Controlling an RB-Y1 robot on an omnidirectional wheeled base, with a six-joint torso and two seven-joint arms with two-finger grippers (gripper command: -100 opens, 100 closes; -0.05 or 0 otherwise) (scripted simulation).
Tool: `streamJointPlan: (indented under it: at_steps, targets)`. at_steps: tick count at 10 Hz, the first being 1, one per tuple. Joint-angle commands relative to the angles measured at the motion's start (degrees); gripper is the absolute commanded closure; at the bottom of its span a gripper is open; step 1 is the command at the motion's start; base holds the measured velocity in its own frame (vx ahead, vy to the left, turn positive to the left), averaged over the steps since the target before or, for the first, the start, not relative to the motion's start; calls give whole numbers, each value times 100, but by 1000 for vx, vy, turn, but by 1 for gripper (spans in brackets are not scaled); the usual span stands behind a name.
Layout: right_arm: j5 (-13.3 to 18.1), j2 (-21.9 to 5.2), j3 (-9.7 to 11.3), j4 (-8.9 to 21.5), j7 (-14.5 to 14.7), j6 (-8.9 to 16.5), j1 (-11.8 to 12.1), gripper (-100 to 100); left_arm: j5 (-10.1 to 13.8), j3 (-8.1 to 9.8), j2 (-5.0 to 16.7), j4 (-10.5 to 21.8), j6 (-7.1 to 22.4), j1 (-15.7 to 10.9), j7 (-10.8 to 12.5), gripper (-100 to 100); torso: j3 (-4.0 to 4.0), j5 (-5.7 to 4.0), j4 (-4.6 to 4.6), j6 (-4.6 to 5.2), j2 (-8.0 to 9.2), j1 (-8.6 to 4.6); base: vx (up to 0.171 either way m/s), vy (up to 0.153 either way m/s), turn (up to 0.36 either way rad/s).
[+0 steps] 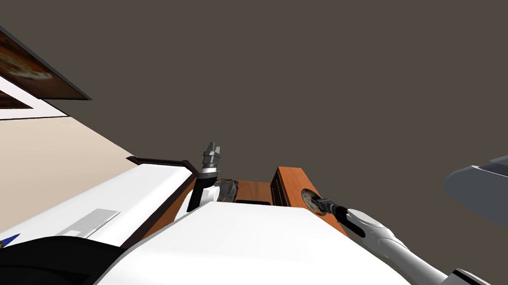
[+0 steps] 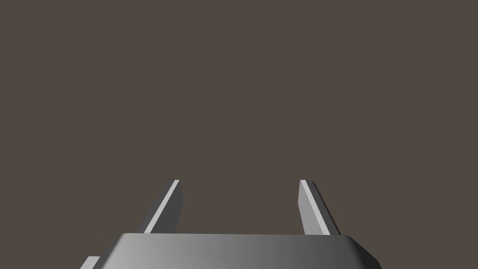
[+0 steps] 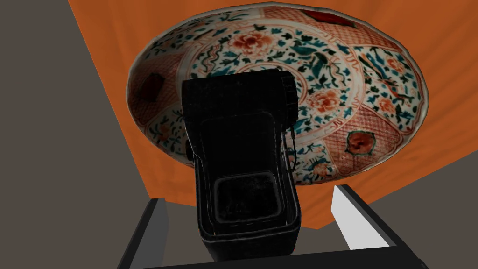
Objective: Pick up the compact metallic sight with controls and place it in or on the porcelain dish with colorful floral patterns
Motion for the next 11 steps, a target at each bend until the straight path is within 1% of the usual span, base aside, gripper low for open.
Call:
streamJointPlan:
  at_steps: [1, 2, 3, 6, 7, 8, 11]
  targets:
    - [7, -230, -3, -75, -143, -171, 30, -100, 0, 0, 0, 0, 0, 0, 0, 0, 0, 0, 0, 0, 0, 0, 15, 37, -50]
    - [9, -307, -4, -99, -190, -228, 39, -100, 0, 0, 0, 0, 0, 0, 0, 0, -2, 4, 0, 1, -4, 12, 29, 64, -64]
    - [13, -461, -6, -149, -286, -342, 59, -100, 0, 0, -1, 0, 0, 0, 0, 0, -4, 5, -2, 1, -8, 22, 33, 66, -58]
    - [22, -768, -10, -249, -476, -569, 99, -100, 0, 0, 0, 0, 0, 0, 0, 0, -5, 6, -2, -1, -9, 22, 22, 53, -37]
    - [29, -769, 32, -328, -525, -473, 118, -100, 0, 0, 0, 0, 0, 0, 0, 0, -4, 5, -2, 0, -7, 19, 6, 18, -9]
    - [28, -779, 30, -330, -539, -491, 120, 0, 0, 0, 0, 0, 0, 0, 0, 0, -3, 2, -1, -1, -4, 9, 0, 0, 0]
    - [28, -778, 30, -330, -538, -490, 119, 0, 0, 0, 0, 0, 0, 0, 0, 0, -1, -1, 0, 0, -1, 0, 0, 0, 0]
